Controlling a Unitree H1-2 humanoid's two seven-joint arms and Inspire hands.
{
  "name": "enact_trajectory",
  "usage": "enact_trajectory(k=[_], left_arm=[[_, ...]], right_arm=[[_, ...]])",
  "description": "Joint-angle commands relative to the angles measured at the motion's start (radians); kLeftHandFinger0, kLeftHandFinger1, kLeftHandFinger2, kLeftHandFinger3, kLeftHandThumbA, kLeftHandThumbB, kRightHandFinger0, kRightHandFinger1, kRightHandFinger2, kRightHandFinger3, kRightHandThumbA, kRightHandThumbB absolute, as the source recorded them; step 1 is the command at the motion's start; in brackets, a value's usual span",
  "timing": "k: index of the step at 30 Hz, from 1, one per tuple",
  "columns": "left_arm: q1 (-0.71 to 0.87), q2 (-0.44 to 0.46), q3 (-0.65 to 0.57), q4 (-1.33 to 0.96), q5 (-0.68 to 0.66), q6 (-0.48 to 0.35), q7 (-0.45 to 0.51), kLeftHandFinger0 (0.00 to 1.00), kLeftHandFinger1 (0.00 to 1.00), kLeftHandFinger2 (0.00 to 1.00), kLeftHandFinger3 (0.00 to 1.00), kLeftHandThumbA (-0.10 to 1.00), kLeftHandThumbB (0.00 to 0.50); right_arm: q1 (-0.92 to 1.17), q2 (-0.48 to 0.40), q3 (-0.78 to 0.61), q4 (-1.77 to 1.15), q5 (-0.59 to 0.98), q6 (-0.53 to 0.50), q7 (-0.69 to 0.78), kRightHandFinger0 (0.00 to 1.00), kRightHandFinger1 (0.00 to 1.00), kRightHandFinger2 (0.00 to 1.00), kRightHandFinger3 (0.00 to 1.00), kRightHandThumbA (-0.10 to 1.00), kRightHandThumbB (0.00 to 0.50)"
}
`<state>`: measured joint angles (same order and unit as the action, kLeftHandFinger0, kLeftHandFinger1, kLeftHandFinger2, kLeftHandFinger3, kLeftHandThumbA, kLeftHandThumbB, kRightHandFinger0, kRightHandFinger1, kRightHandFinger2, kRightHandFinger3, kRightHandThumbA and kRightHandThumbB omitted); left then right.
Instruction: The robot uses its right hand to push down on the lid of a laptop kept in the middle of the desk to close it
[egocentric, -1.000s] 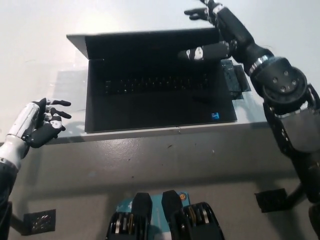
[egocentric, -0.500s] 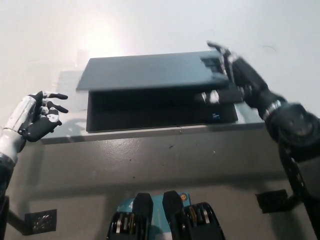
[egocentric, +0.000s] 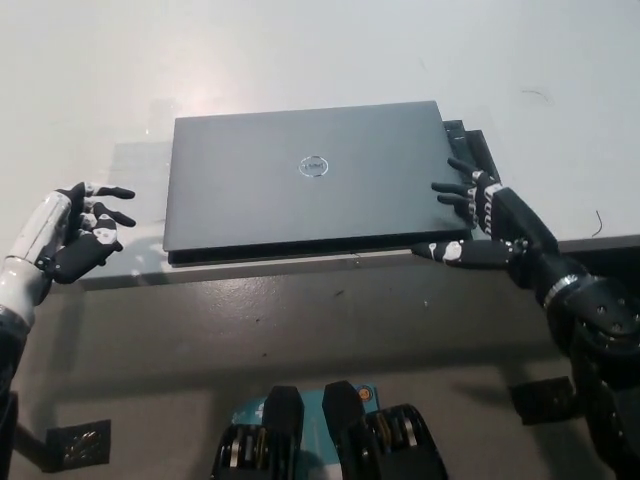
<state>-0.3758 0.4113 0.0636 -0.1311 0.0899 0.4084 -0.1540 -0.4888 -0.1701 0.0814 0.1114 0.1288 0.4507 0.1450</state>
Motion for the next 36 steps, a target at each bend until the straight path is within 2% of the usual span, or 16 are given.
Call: enact_trajectory(k=[1,4,6,11,15,16,21,22,23,24,28,29,33,34,35,36], left_arm=[[-0.044,0.035,0.004,-0.011,0.012,-0.006,-0.007,0.31,0.37,0.49,0.64,-0.06,0.009],[-0.046,0.032,0.009,-0.011,0.004,-0.001,-0.007,0.32,0.38,0.49,0.63,-0.07,0.013],[-0.047,0.033,0.009,-0.012,0.004,0.001,-0.007,0.33,0.38,0.48,0.62,-0.08,0.008],[-0.056,0.040,0.004,-0.010,0.007,0.001,-0.014,0.34,0.39,0.51,0.64,-0.09,0.000],[-0.052,0.040,0.003,-0.018,0.010,0.013,-0.014,0.34,0.39,0.50,0.63,-0.09,0.000],[-0.051,0.042,0.001,-0.019,0.014,0.011,-0.014,0.35,0.40,0.51,0.63,-0.09,0.000],[-0.044,0.035,0.009,-0.022,0.003,0.016,-0.012,0.35,0.40,0.50,0.63,-0.09,0.005],[-0.044,0.037,0.007,-0.020,0.007,0.010,-0.011,0.34,0.39,0.50,0.63,-0.08,0.008],[-0.043,0.040,0.004,-0.015,0.012,0.002,-0.011,0.34,0.39,0.50,0.63,-0.08,0.006],[-0.043,0.041,0.003,-0.014,0.013,-0.001,-0.012,0.34,0.39,0.50,0.63,-0.08,0.006],[-0.035,0.046,0.007,-0.022,0.012,0.005,-0.014,0.34,0.39,0.50,0.63,-0.08,0.001],[-0.035,0.047,0.007,-0.020,0.010,0.002,-0.016,0.33,0.38,0.49,0.63,-0.07,0.003],[-0.036,0.049,0.004,-0.017,0.016,0.005,-0.014,0.32,0.38,0.49,0.63,-0.07,0.002],[-0.034,0.047,0.007,-0.015,0.012,-0.006,-0.012,0.32,0.37,0.48,0.62,-0.10,0.000],[-0.032,0.045,0.010,-0.014,0.007,-0.010,-0.012,0.32,0.38,0.48,0.62,-0.10,0.000],[-0.031,0.045,0.012,-0.013,0.005,-0.006,-0.012,0.32,0.38,0.48,0.62,-0.10,0.000]], right_arm=[[0.027,0.021,-0.010,-0.033,0.064,0.019,-0.051,0.95,0.86,0.84,1.00,1.00,0.253],[0.048,0.029,0.004,-0.039,0.073,0.019,-0.063,0.96,0.88,0.86,1.00,1.00,0.200],[0.057,0.033,0.012,-0.047,0.085,0.019,-0.076,0.97,0.89,0.89,1.00,1.00,0.187],[0.059,0.061,0.003,0.000,0.108,0.019,-0.097,0.96,0.88,0.87,1.00,1.00,0.219],[0.066,0.066,0.007,0.021,0.113,0.019,-0.095,1.00,0.91,0.89,1.00,1.00,0.201],[0.064,0.064,0.007,0.021,0.110,0.019,-0.092,1.00,0.91,0.88,1.00,1.00,0.219],[0.051,0.048,0.004,-0.007,0.122,0.019,-0.091,1.00,0.92,0.88,1.00,1.00,0.227],[0.048,0.048,-0.002,-0.014,0.124,0.019,-0.093,0.98,0.90,0.86,1.00,1.00,0.230],[0.044,0.041,-0.014,-0.039,0.145,0.019,-0.083,0.98,0.90,0.86,1.00,1.00,0.253],[0.043,0.037,-0.017,-0.048,0.154,0.019,-0.079,0.98,0.90,0.86,1.00,1.00,0.254],[0.055,0.007,-0.019,-0.152,0.227,0.019,-0.090,0.95,0.89,0.86,1.00,1.00,0.245],[0.081,-0.057,-0.006,-0.303,0.301,0.019,-0.146,1.00,0.90,0.86,1.00,1.00,0.223],[0.101,-0.111,0.002,-0.394,0.361,0.019,-0.193,0.98,0.88,0.84,1.00,1.00,0.243],[0.146,-0.149,-0.023,-0.485,0.426,0.019,-0.238,0.98,0.88,0.86,1.00,1.00,0.276],[0.157,-0.161,-0.025,-0.507,0.453,0.019,-0.258,0.97,0.89,0.87,1.00,1.00,0.278],[0.174,-0.172,-0.037,-0.532,0.461,0.019,-0.275,0.97,0.89,0.87,1.00,1.00,0.255]])
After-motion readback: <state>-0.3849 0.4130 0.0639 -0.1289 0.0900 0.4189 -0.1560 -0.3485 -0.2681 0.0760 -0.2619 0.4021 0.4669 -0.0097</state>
